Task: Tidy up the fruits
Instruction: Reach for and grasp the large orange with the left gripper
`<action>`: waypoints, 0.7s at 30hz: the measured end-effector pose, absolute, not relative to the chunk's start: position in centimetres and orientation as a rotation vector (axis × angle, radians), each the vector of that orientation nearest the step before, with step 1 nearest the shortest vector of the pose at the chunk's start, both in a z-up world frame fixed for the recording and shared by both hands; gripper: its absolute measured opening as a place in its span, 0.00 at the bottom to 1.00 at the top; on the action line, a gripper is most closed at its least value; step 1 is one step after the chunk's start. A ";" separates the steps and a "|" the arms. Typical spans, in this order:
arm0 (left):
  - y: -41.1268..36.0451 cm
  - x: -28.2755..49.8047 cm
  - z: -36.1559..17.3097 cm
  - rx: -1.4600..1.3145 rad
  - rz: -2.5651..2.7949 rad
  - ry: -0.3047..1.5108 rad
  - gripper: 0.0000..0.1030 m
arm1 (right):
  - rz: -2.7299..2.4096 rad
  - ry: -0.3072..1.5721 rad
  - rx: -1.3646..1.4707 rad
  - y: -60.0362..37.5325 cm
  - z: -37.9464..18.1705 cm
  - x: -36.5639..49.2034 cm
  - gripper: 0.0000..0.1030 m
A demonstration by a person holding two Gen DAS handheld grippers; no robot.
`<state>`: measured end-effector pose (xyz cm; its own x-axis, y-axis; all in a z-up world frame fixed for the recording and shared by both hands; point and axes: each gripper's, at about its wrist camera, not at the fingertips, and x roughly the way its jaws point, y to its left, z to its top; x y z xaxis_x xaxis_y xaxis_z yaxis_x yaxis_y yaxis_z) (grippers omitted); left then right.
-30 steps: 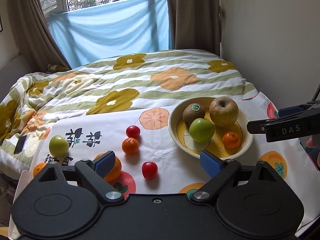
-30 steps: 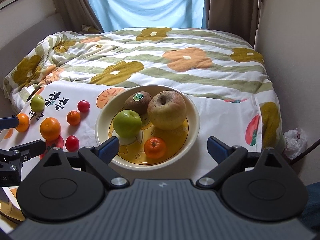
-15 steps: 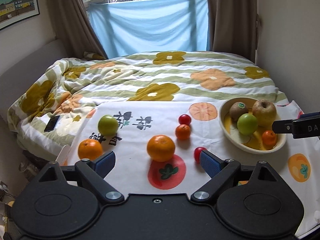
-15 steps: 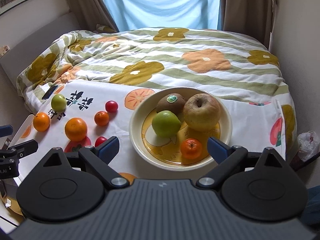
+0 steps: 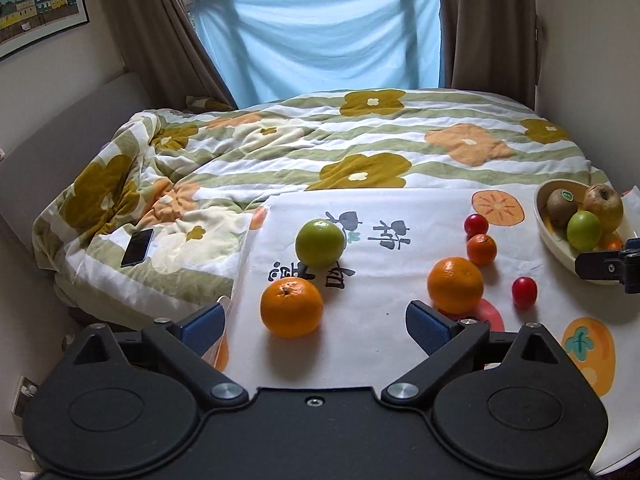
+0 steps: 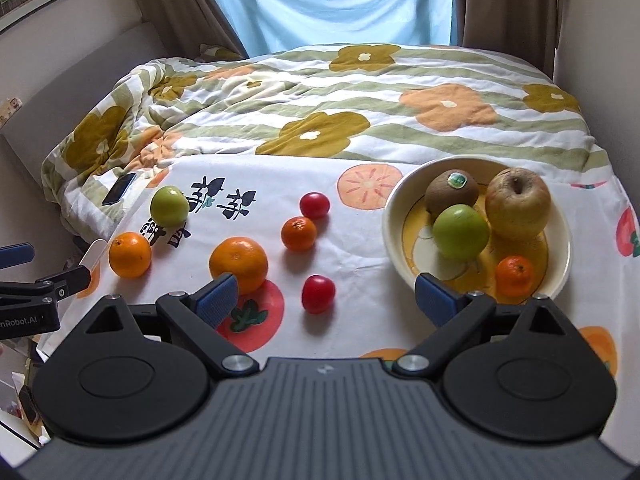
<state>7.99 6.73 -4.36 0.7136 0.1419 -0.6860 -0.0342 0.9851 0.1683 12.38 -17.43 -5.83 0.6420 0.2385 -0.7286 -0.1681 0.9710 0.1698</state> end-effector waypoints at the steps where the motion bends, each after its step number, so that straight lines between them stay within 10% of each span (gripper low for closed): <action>1: 7.3 8.3 -4.6 0.148 0.090 0.777 0.96 | 0.223 0.851 0.098 -16.7 -6.1 12.5 1.00; 21: 12.7 15.8 -11.5 0.276 -0.164 0.888 0.84 | 0.075 0.923 0.167 -8.3 -10.8 14.0 1.00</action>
